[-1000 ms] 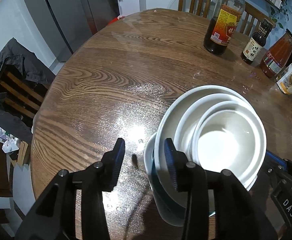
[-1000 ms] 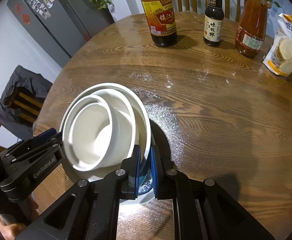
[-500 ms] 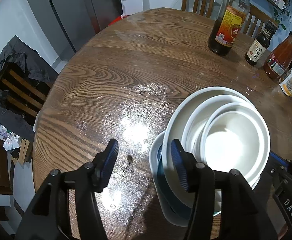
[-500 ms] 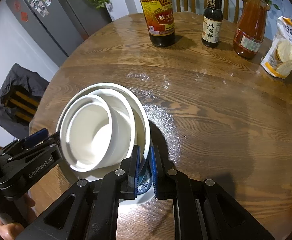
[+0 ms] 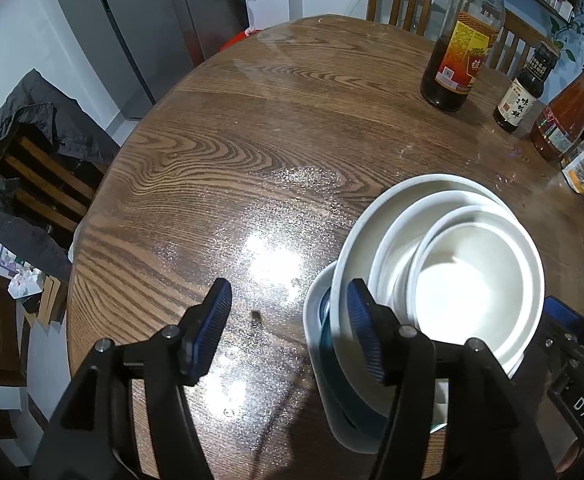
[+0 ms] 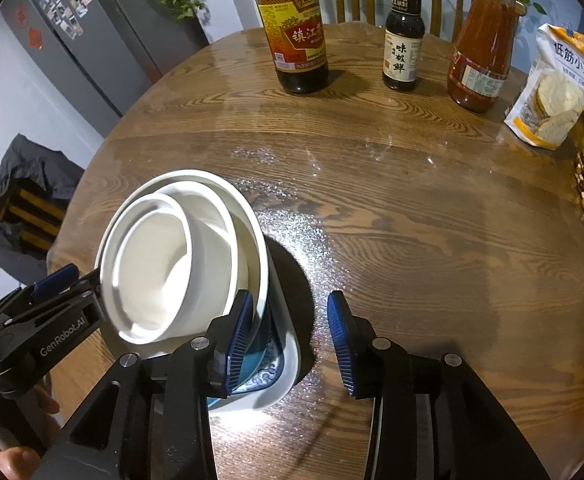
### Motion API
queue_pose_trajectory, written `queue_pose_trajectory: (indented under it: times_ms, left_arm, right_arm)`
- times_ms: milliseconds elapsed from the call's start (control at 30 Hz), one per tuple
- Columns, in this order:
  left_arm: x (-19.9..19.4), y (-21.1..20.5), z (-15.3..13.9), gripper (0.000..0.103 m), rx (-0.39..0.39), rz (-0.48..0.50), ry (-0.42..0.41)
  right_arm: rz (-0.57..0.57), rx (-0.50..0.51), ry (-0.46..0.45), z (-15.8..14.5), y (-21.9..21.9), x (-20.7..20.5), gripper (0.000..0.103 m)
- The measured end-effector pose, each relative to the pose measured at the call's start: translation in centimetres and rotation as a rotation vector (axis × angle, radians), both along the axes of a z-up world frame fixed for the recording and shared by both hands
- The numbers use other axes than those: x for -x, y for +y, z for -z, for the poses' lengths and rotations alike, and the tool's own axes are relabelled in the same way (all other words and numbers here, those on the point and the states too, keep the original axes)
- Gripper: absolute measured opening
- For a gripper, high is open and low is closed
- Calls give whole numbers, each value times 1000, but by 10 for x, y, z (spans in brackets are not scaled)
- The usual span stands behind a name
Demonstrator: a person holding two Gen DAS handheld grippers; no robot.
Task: Organize plates and bowls
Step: 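Pull both grippers back away from the dish stack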
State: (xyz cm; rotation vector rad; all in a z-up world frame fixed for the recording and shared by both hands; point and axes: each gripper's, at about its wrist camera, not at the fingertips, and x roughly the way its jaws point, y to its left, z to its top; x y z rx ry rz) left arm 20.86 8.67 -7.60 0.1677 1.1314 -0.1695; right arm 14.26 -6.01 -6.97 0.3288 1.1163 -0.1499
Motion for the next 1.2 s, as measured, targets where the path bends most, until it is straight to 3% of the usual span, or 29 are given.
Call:
queue_pose_trajectory:
  times_ms: [167,333,600,733,1200]
  left_arm:
    - [-1,1,0,65,-2,-9,2]
    - [-2,2,1,71,-17,-19,0]
    - [-1,2,2,77,-26,-29,-10]
    - [-1,2,2,80,-40,-37,-12]
    - [0,3,2,86,-60,-55,-21]
  right_arm:
    - [3,6,3,0,0,0,43]
    - [18,9,7,2,-5,1,55]
    - [19,13,11,2,-6,1,57]
    - [25,28,12,1,-6,1,65]
    - [37,79,23,1,-7,0,75]
